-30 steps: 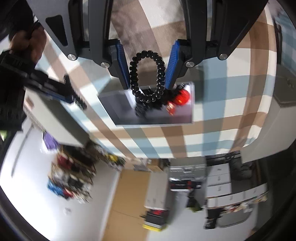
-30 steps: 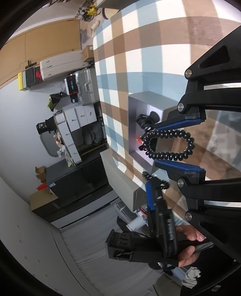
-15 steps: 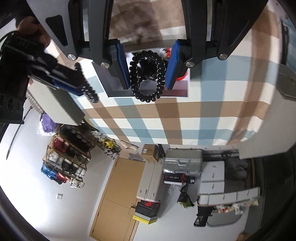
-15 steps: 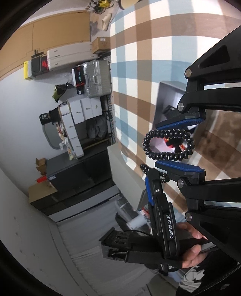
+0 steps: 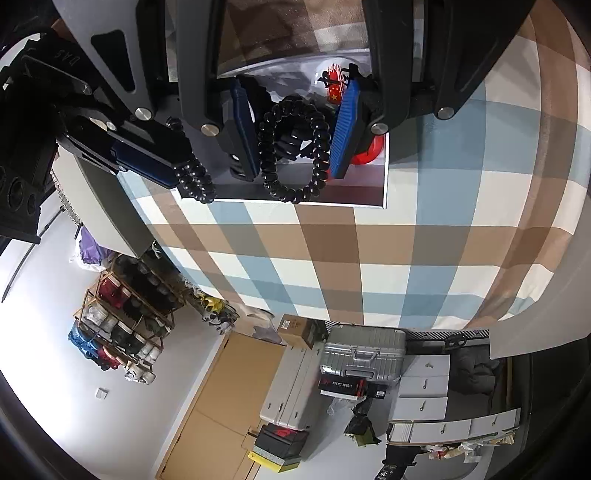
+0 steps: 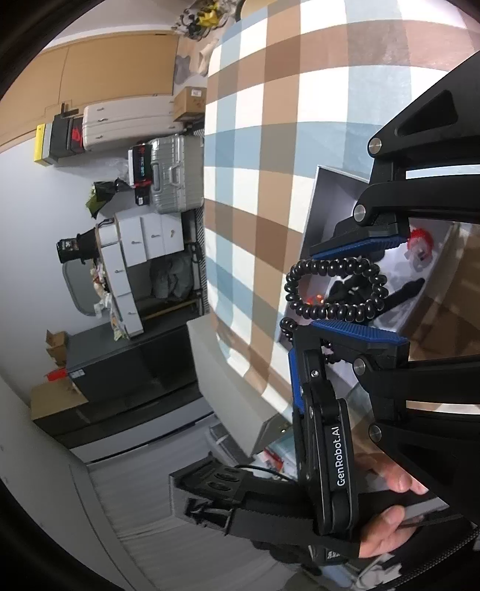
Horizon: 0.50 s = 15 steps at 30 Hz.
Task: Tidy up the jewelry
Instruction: 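Carry both coil bracelets into the silver box and open both grippers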
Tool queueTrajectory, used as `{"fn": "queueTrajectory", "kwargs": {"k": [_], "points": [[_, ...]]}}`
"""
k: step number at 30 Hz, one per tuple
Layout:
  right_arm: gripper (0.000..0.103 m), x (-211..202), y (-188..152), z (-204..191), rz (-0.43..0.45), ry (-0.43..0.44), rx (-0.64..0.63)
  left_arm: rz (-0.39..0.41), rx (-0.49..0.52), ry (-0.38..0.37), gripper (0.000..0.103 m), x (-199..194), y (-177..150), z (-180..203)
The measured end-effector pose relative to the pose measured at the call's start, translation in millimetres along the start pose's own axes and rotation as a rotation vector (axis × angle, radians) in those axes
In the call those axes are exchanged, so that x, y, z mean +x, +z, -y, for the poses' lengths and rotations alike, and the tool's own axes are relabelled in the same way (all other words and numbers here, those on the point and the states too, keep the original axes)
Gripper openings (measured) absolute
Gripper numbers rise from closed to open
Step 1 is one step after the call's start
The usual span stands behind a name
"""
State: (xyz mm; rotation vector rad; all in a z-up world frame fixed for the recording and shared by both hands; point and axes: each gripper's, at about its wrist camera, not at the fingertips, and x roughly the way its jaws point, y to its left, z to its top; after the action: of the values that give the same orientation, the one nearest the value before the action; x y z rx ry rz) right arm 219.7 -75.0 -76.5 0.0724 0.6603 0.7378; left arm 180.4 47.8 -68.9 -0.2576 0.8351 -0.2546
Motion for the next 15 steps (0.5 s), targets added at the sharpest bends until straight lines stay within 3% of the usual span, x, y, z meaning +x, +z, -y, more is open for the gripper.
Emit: {"fn": "queueTrajectory", "kwargs": {"k": [9, 12, 15], "points": [[0.038, 11.5, -1.1, 5.6, -0.015, -0.016, 0.018, -0.007, 0.010, -0.030, 0.034, 4.2, 3.5, 1.6], [0.044, 11.3, -1.0, 9.2, 0.000, -0.042, 0.035, -0.009, 0.014, -0.032, 0.046, 7.3, 3.9, 2.2], [0.047, 8.6, -1.7, 11.1, 0.004, -0.044, 0.049, -0.014, 0.011, -0.013, 0.070, 6.7, 3.0, 2.0]]}}
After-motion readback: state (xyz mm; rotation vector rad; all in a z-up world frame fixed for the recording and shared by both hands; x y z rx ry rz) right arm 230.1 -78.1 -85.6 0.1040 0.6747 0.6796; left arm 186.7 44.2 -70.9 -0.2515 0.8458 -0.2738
